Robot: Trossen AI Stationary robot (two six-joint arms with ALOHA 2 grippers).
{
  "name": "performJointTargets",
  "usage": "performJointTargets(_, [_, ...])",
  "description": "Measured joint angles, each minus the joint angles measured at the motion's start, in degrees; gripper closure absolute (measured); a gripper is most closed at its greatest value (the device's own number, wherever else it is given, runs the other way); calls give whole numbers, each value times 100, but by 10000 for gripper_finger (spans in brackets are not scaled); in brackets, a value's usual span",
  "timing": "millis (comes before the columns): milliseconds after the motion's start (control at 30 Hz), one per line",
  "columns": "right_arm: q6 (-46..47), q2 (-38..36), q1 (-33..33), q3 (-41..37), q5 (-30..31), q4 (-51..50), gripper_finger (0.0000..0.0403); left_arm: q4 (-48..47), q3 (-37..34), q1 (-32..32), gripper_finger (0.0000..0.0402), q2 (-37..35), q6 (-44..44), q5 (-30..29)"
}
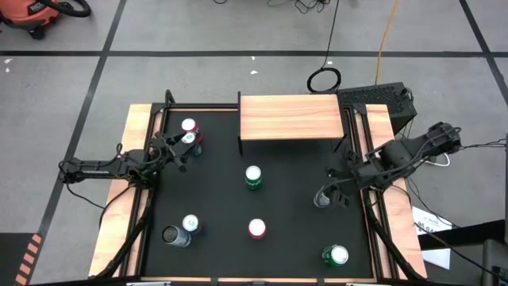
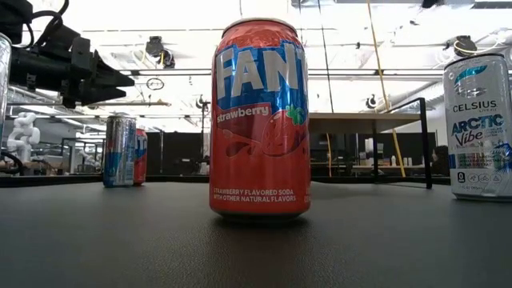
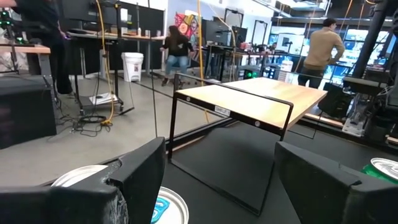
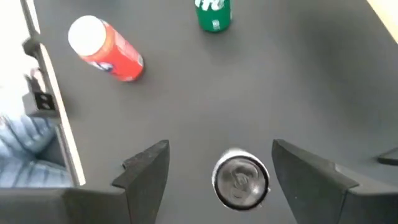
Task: Place canned beverage on shelf
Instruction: Put the right white soda can on the shelf
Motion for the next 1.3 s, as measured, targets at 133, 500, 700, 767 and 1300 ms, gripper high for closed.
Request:
performJointTargets(133, [124, 264, 193, -1, 269, -410, 133, 0, 0, 0, 100, 0, 2, 17])
performJointTargets(500, [523, 857, 325, -5, 587, -1131, 105, 2, -1, 0, 100, 160, -4, 48])
performJointTargets(700, [1003, 771, 325, -318, 386, -959, 56, 2, -2, 0, 100, 386, -11, 53])
performJointTargets(767, [1256, 700, 325, -575, 289, -768, 43, 1, -2, 0, 100, 476, -82, 53])
performJointTargets(1300, [1870, 670, 324, -1706, -270, 225, 29, 4, -4, 0, 100, 1225, -297, 133])
